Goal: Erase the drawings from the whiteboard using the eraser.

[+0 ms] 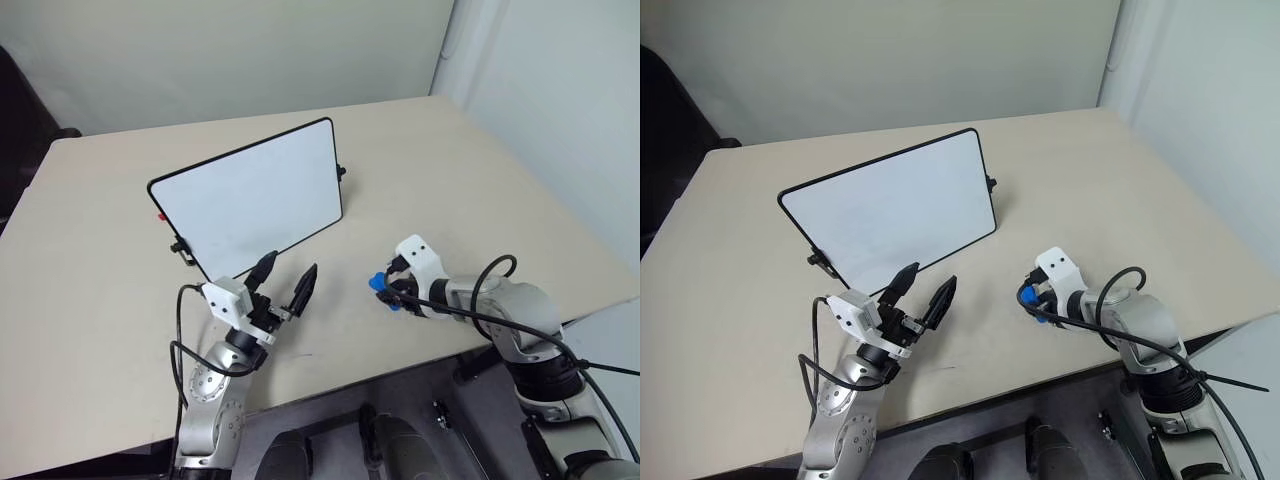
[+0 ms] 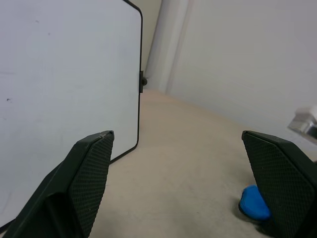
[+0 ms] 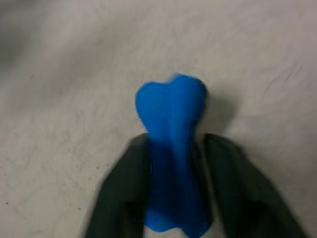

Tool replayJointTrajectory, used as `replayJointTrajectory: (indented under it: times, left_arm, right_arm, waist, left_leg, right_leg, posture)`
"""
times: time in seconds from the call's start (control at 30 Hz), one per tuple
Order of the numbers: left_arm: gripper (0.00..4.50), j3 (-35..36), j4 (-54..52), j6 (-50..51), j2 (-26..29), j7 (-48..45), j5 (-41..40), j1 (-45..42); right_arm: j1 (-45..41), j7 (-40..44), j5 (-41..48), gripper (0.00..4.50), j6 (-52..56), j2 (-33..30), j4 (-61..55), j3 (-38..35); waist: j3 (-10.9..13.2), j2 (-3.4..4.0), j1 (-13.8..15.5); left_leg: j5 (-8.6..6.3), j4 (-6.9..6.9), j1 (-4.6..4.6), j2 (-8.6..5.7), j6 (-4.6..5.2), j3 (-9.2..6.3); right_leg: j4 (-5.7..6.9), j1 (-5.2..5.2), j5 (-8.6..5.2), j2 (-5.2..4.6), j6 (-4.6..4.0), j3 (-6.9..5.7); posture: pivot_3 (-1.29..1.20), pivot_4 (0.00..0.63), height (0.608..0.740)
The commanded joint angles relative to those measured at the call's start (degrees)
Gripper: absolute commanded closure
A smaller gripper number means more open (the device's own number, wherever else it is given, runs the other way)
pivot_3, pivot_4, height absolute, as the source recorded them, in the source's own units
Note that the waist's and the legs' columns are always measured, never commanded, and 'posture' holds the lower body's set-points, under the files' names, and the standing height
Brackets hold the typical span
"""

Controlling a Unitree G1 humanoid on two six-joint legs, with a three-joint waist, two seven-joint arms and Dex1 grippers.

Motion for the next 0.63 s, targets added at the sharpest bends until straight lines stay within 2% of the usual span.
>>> replayJointTrajectory:
  times: [0.03, 0.1, 0.23, 0.3, 0.47, 0.63]
  left_arm:
    - [0.0, -0.4, -1.1, -0.8, -0.3, -0.1, 0.5, -0.1]
    - [0.0, -0.3, -1.5, -0.9, -0.4, 0.3, 0.6, 0.2]
    - [0.0, 0.2, -2.1, -0.8, -0.1, 0.3, 0.2, 0.7]
    - [0.0, 0.2, -2.3, -0.7, -0.1, 0.2, 0.1, 0.8]
    - [0.0, 0.0, -2.5, -0.6, -0.1, 0.1, -0.1, 0.9]
    - [0.0, 0.5, -2.9, -0.1, 0.2, -0.3, -1.1, 1.1]
  right_arm:
    - [1.0, -1.3, -1.8, 1.33, -7.3, -1.5, 0.6, -2.8]
    - [2.2, 0.4, -1.7, 0.67, -14.9, -2.4, 0.7, -5.2]
    - [5.0, 5.9, 2.0, 0.67, -27.0, -3.0, -0.4, -10.3]
    - [6.8, 6.0, 3.1, 0.67, -35.7, -0.1, -1.8, -13.2]
    - [10.0, 8.7, 8.2, 0.67, -41.1, 4.4, -4.1, -14.3]
    - [11.8, 9.1, 10.8, 0.67, -42.2, 6.1, -4.7, -13.7]
  waist:
    - [0.0, 0.0, 0.1]
    - [0.0, 0.03, 0.2]
    - [0.0, 0.09, 0.4]
    - [0.0, 0.09, 0.4]
    - [0.0, 0.09, 0.5]
    - [0.0, 0.09, 0.5]
  left_leg:
    - [-0.02, 0.0, -0.04, -0.02, 0.03, -0.02]
    - [-0.04, -0.01, -0.15, -0.19, 0.06, -0.21]
    - [-0.15, -0.09, -0.25, -0.32, 0.23, -0.22]
    - [-0.15, -0.09, -0.26, -0.37, 0.23, -0.21]
    - [-0.27, -0.11, -0.25, -0.42, 0.35, -0.18]
    - [-0.34, -0.09, -0.24, -0.56, 0.47, -0.17]
  right_leg:
    - [-0.01, -0.01, 0.0, 0.0, 0.02, 0.0]
    - [0.01, -0.1, 0.06, -0.09, 0.1, 0.01]
    - [0.04, -0.23, 0.04, -0.3, 0.22, 0.0]
    - [0.03, -0.25, -0.1, -0.32, 0.31, 0.0]
    - [0.04, -0.27, -0.34, -0.39, 0.41, 0.0]
    - [0.05, -0.24, -0.39, -0.58, 0.48, 0.03]
  posture:
    - [0.0, 0.15, 0.737]
    - [0.0, 0.15, 0.737]
    - [0.0, 0.15, 0.737]
    - [0.0, 0.15, 0.737]
    - [0.0, 0.15, 0.737]
    - [0.0, 0.15, 0.737]
